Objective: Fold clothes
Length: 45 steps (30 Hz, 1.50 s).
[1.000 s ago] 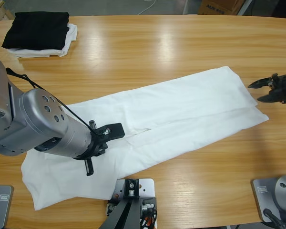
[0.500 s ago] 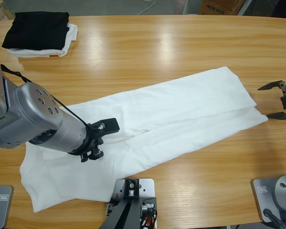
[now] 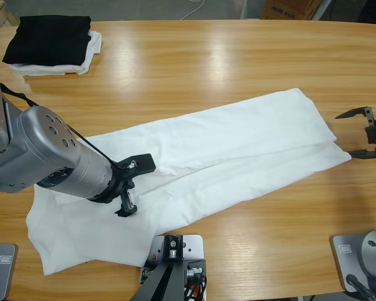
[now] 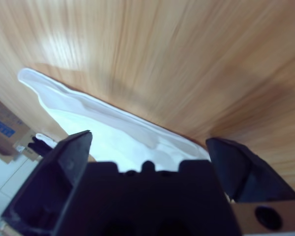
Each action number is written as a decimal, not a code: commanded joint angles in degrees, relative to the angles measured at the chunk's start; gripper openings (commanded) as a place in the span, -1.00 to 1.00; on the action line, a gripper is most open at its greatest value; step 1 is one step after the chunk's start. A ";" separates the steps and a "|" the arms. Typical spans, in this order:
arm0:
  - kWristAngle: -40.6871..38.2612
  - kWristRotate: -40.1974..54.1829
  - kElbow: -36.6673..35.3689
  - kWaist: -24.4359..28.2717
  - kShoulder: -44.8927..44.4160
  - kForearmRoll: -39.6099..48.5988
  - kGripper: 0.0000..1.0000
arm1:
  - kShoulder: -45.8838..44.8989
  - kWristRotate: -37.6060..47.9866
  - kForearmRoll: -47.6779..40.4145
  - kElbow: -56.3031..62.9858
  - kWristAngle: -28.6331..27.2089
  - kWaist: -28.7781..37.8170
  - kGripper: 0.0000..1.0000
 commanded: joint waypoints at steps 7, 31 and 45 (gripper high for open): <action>4.57 8.15 1.55 0.53 0.79 4.17 0.91 | 5.42 -1.92 -1.81 1.61 0.73 2.42 1.00; -0.74 8.45 -4.89 6.52 -8.52 12.33 -1.00 | 4.38 -0.92 -1.51 1.57 0.14 2.77 1.00; 0.31 8.54 -4.13 7.98 -8.79 12.33 0.49 | 6.14 0.15 -4.36 1.83 1.01 18.92 1.00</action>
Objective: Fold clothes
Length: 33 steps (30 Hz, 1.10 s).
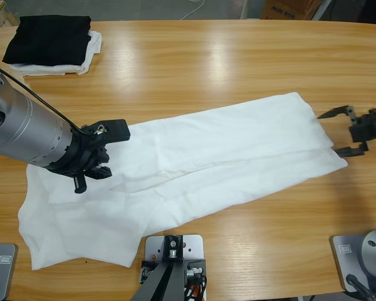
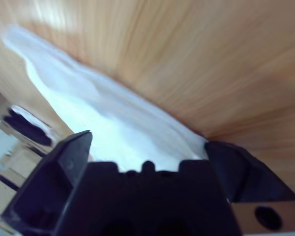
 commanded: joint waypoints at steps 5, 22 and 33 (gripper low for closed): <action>0.64 1.01 3.11 0.89 -0.46 0.42 0.49 | 5.06 0.95 -4.39 2.35 0.00 8.66 1.00; 0.73 0.45 6.47 0.89 -0.72 -1.07 0.49 | 6.84 0.03 -13.53 8.01 5.41 8.69 0.10; 0.76 0.14 7.85 0.89 -0.91 -1.95 0.49 | 3.51 -3.24 -15.13 8.22 6.55 8.67 -1.00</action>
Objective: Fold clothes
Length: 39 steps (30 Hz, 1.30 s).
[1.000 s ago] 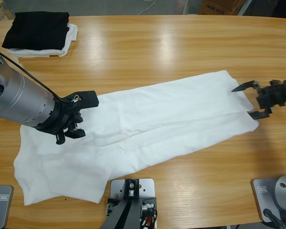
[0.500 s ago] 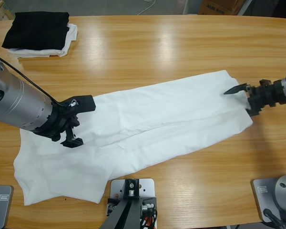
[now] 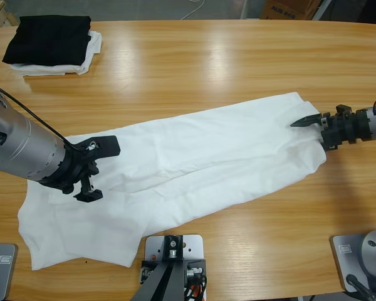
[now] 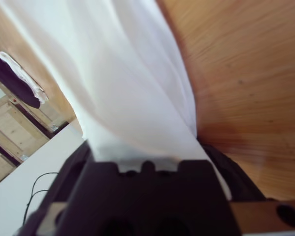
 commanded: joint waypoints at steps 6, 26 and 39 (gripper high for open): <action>0.78 0.13 2.46 0.59 -0.72 -1.36 0.49 | 0.43 -6.84 0.49 0.92 -1.48 1.84 -1.00; 0.88 0.13 4.05 0.59 -0.71 -2.76 0.49 | -8.64 -13.79 1.39 -4.35 -14.48 13.49 -1.00; 1.81 -0.06 4.89 0.59 -1.55 -2.78 0.49 | -18.17 -9.04 24.86 -15.41 -54.10 12.77 -1.00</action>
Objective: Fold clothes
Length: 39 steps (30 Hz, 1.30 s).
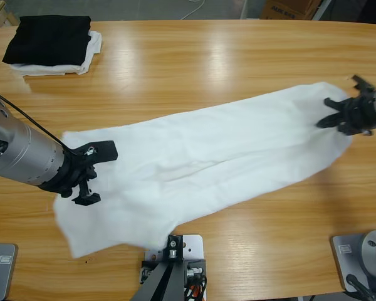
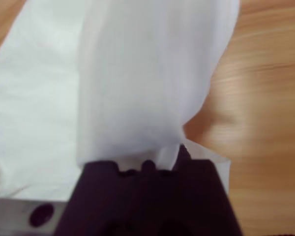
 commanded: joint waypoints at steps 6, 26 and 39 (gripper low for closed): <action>1.70 -0.27 1.94 0.57 -1.16 -0.63 0.49 | -3.47 2.09 26.73 -15.66 -30.34 -2.73 -1.00; 2.53 -3.05 2.73 0.57 -4.20 -1.01 0.49 | -0.53 9.62 46.14 -35.86 -40.64 44.55 -1.00; 3.02 -5.14 4.61 0.57 -6.26 -1.77 0.51 | 10.42 15.56 49.99 -46.90 -36.98 58.24 -1.00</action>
